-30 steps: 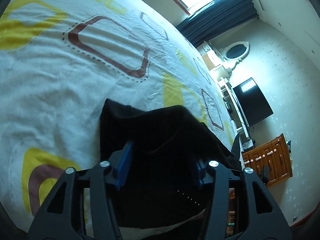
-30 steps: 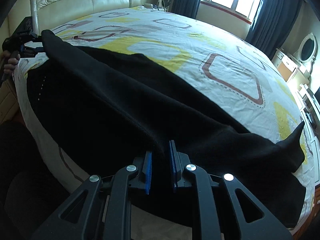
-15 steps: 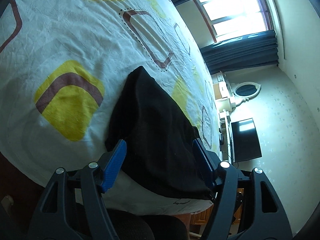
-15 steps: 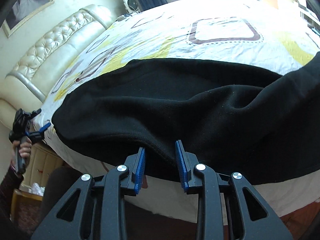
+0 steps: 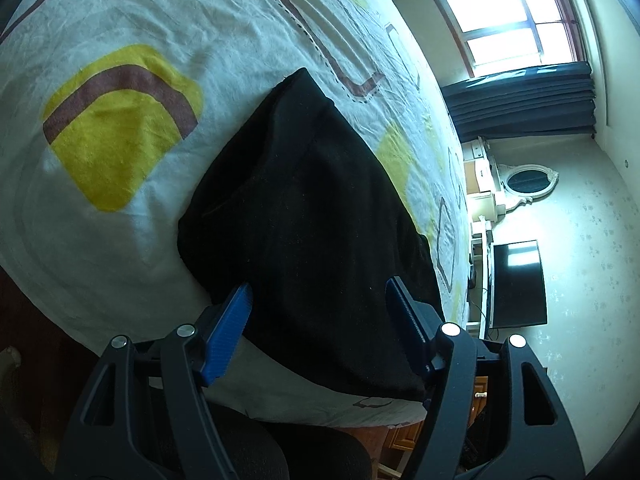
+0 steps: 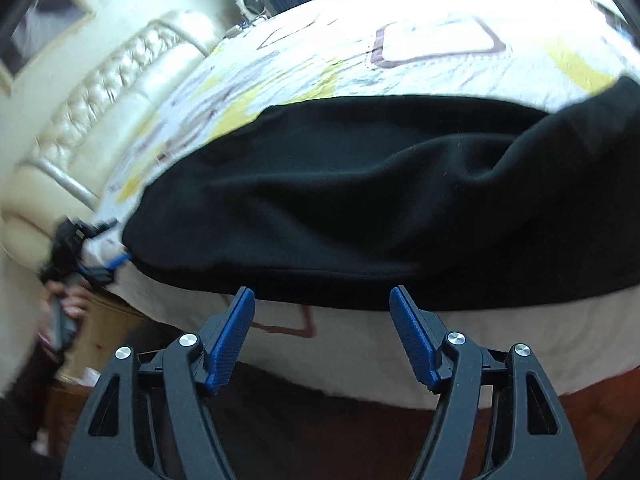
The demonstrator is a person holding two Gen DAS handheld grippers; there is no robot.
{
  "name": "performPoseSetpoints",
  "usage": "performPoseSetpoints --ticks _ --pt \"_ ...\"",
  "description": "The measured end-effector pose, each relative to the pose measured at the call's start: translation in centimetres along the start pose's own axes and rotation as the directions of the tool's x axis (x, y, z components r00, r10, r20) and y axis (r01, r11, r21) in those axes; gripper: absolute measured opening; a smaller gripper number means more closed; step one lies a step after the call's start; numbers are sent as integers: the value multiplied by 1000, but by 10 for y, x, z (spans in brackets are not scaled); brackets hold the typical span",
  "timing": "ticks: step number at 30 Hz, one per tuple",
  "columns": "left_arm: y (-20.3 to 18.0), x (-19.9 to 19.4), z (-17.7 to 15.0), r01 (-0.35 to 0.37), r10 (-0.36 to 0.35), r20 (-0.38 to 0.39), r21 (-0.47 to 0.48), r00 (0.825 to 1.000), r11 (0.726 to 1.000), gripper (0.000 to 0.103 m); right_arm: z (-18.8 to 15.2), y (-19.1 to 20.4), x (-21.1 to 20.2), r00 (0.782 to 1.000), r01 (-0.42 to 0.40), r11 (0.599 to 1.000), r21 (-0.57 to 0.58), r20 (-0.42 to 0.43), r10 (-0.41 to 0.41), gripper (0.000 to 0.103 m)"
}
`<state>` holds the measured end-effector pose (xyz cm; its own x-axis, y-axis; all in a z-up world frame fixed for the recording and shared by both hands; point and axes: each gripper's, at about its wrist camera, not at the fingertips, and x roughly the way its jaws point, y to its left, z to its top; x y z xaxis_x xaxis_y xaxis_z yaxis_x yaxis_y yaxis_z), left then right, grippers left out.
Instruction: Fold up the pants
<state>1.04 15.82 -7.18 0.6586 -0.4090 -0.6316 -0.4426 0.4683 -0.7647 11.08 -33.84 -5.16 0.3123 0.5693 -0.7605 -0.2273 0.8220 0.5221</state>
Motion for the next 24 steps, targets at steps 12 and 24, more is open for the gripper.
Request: performPoseSetpoints --ticks 12,24 --pt "-11 -7 -7 -23 25 77 -25 997 999 68 -11 22 79 915 -361 823 439 -5 404 58" --pt "4 -2 -2 -42 46 73 -64 996 997 68 -49 30 113 900 -422 685 593 181 398 55"
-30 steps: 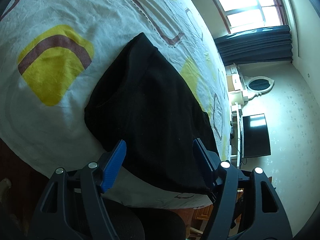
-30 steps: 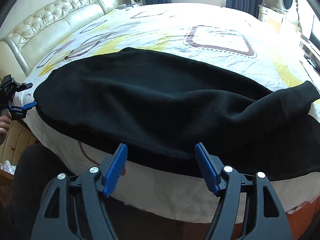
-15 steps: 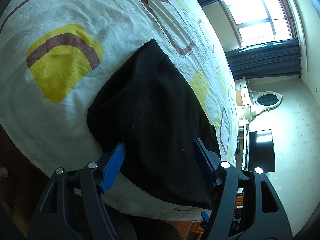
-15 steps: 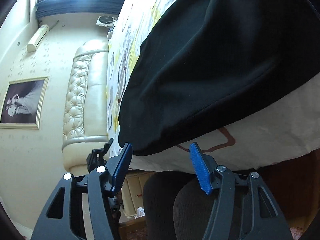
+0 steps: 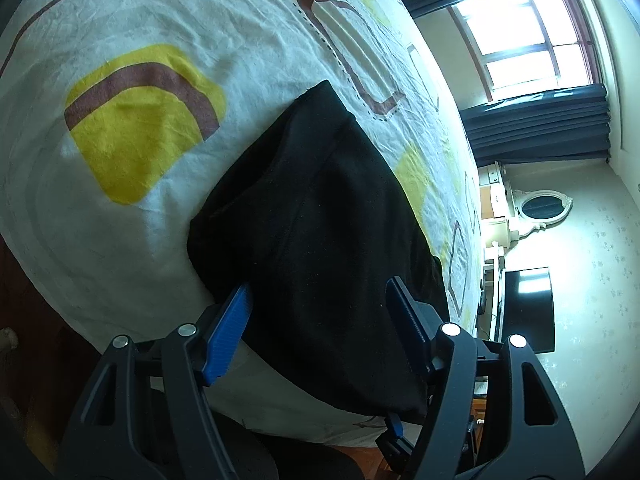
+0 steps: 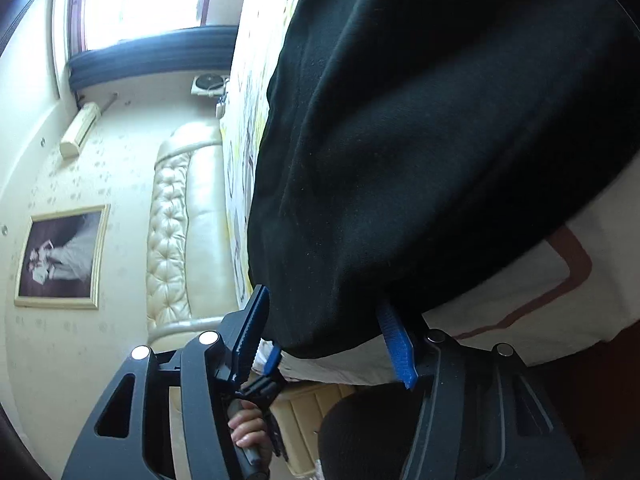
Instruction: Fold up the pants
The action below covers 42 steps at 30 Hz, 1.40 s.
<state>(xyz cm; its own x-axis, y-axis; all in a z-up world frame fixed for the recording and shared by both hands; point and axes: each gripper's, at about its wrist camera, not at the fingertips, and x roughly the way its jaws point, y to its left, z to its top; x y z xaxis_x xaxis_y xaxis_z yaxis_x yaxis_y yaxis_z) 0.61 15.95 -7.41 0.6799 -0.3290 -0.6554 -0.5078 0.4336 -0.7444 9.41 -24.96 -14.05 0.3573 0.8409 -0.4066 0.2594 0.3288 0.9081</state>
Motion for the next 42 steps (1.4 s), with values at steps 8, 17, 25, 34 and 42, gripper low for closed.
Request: performPoseSetpoints --ticks 8,17,25,34,42 --pt "0 4 1 -17 17 18 7 1000 1000 69 -9 -2 0 997 -16 999 -28 71 18 52" --pt "6 0 3 -132 132 19 -2 991 991 11 -3 6 -15 989 104 984 -147 117 -87 11" --pt "6 -6 -4 -216 215 18 65 976 974 11 -4 -14 -22 991 113 988 -106 84 -105 9" --pt "9 -39 -19 -249 250 88 -12 964 968 70 11 27 -73 967 215 958 -190 181 -181 40" --pt "28 -33 -20 -269 274 35 -100 961 958 85 119 32 -224 813 174 985 3 565 -145 61"
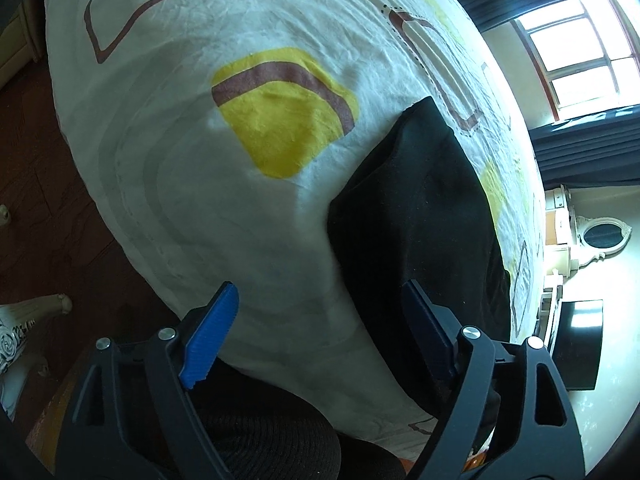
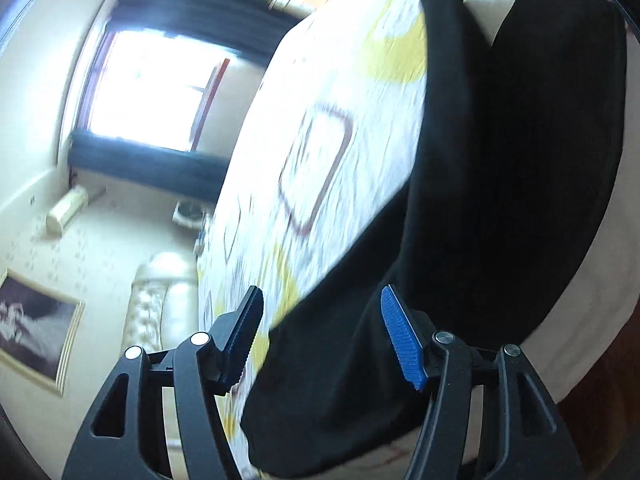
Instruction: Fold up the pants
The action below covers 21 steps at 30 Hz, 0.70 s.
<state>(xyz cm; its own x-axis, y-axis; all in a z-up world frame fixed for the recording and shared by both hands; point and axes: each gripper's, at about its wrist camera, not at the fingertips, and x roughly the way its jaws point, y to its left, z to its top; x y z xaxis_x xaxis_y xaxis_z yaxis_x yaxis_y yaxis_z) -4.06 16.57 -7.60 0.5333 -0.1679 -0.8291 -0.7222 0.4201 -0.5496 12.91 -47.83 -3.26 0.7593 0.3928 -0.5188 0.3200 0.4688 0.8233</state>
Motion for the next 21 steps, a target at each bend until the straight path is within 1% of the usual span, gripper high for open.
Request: performPoseSetpoints --ticks 1,3,4,6,7,9,11,12,14,16,17,18,20,21 --pt "2 1 1 3 -3 -1 -13 1000 1000 86 24 -7 -6 998 27 1000 16 50 -28 61" --pt "3 0 3 10 -10 8 -30 1000 999 87 68 -21 -15 986 98 994 46 134 -103 61" --pt "2 -2 4 8 -7 21 -28 1000 1000 88 87 -26 -16 977 134 990 44 160 -139 62" --pt "-2 -5 9 -6 7 57 -4 998 1000 89 121 -36 -12 961 208 978 33 177 -211 62" --pt "-6 -6 12 -14 13 80 17 997 1000 90 132 -42 -8 957 226 973 37 181 -229 62" --pt "-15 -10 21 -43 33 144 66 989 997 91 151 -51 2 956 233 972 23 178 -233 62" --pt "-24 -11 33 -92 65 209 121 976 988 96 166 -56 14 948 256 967 12 193 -253 62" --pt "-29 -10 38 -124 87 234 150 968 981 96 175 -61 19 948 257 966 1 195 -252 62" --pt "-33 -6 46 -165 113 258 192 960 967 96 186 -63 36 948 274 961 -20 176 -267 61" --pt "-31 -2 51 -189 136 262 189 955 964 96 191 -63 48 942 297 954 -27 175 -288 61" --pt "-27 0 53 -188 140 255 175 957 966 96 194 -64 51 936 312 950 -30 184 -301 51" --pt "-23 3 53 -179 138 240 160 961 971 96 195 -63 54 931 324 945 -46 192 -310 46" --pt "-16 7 53 -172 141 217 131 966 976 96 198 -58 58 933 329 940 -94 185 -308 15" --pt "-14 6 53 -168 137 219 127 966 978 96 197 -55 57 935 328 937 -118 181 -305 11"
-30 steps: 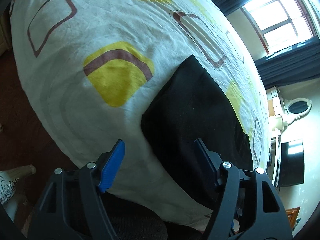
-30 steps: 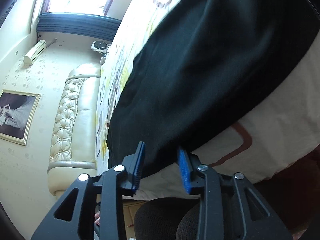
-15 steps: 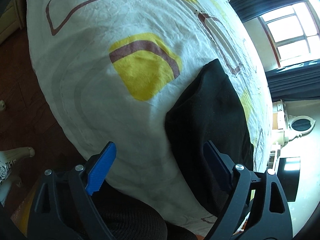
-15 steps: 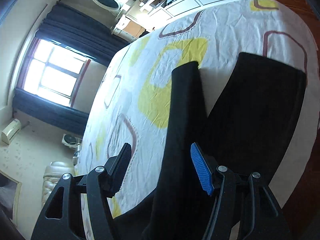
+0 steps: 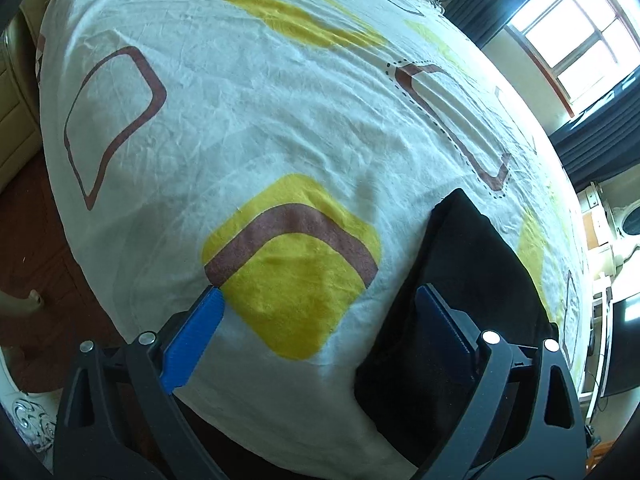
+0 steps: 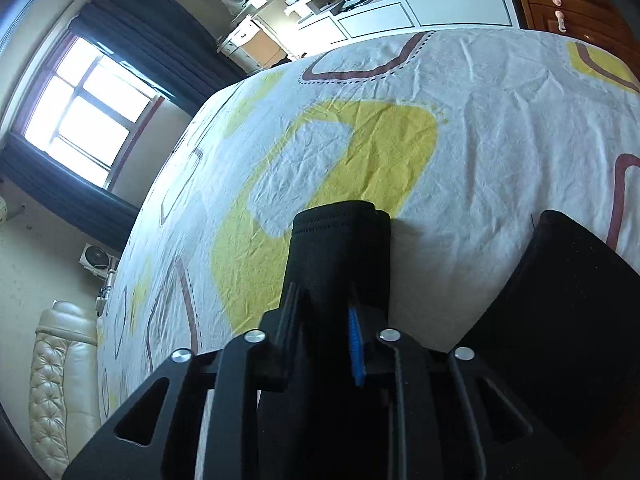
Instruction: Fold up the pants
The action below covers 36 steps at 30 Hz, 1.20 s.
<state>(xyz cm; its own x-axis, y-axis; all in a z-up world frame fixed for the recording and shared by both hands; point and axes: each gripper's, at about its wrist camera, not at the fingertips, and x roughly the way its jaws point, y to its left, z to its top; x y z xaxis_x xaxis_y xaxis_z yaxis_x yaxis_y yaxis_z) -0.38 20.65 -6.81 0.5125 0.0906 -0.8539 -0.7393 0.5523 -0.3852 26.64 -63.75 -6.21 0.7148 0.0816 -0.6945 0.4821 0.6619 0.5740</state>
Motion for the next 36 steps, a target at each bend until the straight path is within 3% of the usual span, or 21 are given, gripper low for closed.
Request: performPoseSetpoints --ticks 5,10,14,19,22,24,26,30,33,34,35,36 --pt "3 -4 -1 13 -13 2 -16 1000 1000 96 6 -15 -51 990 -127 992 -1 62 126 8" --pt "0 -2 0 -1 1 0 -4 1000 1000 96 -8 -77 -112 990 -95 993 64 106 88 7" --pt "-2 1 -1 -8 8 -4 4 1000 1000 96 -31 -141 -107 998 -46 982 185 38 40 7" --pt "-2 2 -1 -6 6 -7 16 1000 1000 96 -47 -171 -94 985 -174 936 305 44 169 9" --pt "-4 3 -2 -14 14 -6 29 1000 999 96 -46 -174 -85 977 -208 915 344 35 209 19" --pt "-5 3 -3 -22 22 -5 42 1000 999 97 -41 -165 -90 989 -148 946 290 33 144 7" --pt "-5 3 -3 -26 26 -4 47 1000 999 97 -34 -160 -102 993 -100 964 247 86 80 7" --pt "-5 3 -4 -28 28 -4 49 1000 998 97 -28 -165 -96 997 -40 973 228 71 24 7" --pt "-6 4 -5 -33 34 -5 57 999 998 97 -38 -172 -107 994 -76 956 284 97 50 15" --pt "-6 4 -5 -35 35 -5 58 999 998 97 -44 -176 -110 993 -91 944 319 96 64 25" --pt "-6 4 -5 -36 36 -6 59 999 998 97 -51 -180 -113 993 -99 930 354 89 72 44" --pt "-6 4 -5 -36 36 -5 60 999 998 97 -60 -183 -114 993 -111 919 379 78 88 50"
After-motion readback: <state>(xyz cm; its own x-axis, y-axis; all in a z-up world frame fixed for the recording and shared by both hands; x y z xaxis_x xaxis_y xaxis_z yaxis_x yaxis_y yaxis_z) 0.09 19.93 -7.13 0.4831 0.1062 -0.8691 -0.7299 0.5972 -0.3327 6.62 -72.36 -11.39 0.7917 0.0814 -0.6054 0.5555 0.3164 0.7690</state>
